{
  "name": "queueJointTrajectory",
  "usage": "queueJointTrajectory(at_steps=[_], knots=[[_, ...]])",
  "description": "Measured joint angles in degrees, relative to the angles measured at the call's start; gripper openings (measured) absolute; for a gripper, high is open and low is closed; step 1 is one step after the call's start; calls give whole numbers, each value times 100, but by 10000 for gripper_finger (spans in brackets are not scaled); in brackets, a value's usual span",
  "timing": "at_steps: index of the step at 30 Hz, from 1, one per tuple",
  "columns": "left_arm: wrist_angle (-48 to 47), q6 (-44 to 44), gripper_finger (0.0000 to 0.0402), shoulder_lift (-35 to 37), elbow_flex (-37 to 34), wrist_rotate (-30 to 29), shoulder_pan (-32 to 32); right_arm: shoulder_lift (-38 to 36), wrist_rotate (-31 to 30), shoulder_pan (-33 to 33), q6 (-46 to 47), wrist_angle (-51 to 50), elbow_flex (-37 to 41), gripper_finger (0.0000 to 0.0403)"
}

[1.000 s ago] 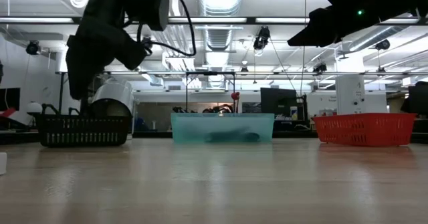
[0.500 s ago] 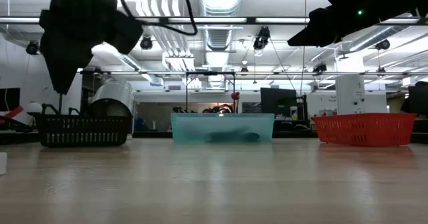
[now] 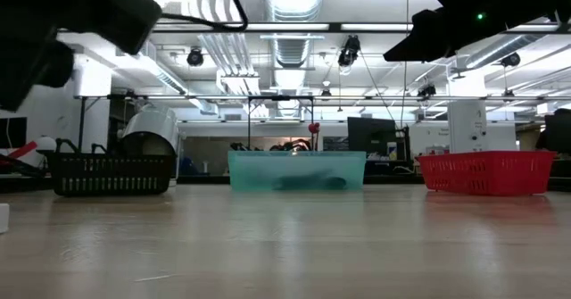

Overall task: Pick and place items into bin
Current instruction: Put the white card reader box into the black bin

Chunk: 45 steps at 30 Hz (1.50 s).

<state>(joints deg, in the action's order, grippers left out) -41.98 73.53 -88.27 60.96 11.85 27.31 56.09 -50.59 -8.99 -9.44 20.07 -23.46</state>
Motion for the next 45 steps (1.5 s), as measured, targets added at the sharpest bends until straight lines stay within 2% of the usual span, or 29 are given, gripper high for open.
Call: queueJointTrajectory(at_steps=[3,5,7,11,14,20,26,28,32,37,41,45], knots=[[151,3,93,0,-174,31,6,-2,0,0,3,-3,0,169],[292,337,97,-2,-313,45,11,0,0,0,3,-4,0,169],[258,718,104,-55,-416,306,17,0,0,0,3,-4,0,169],[288,767,117,-153,-664,1063,43,0,0,0,4,-6,2,169],[295,739,123,-157,-785,1265,52,0,0,0,4,-7,4,169],[434,692,124,-157,-786,1033,34,0,0,0,127,-10,7,169],[476,635,124,-155,-783,238,38,0,0,0,336,-17,46,169],[608,729,124,-157,-788,148,52,0,0,0,399,-21,63,169],[596,391,124,-155,-742,170,50,0,2,0,458,-23,119,169],[699,399,124,-149,-657,186,150,0,74,0,676,-26,277,169],[1148,389,124,-149,-662,585,232,0,308,0,977,-21,339,169],[1165,502,130,-208,-676,617,221,0,498,-11,1099,-12,339,169]])
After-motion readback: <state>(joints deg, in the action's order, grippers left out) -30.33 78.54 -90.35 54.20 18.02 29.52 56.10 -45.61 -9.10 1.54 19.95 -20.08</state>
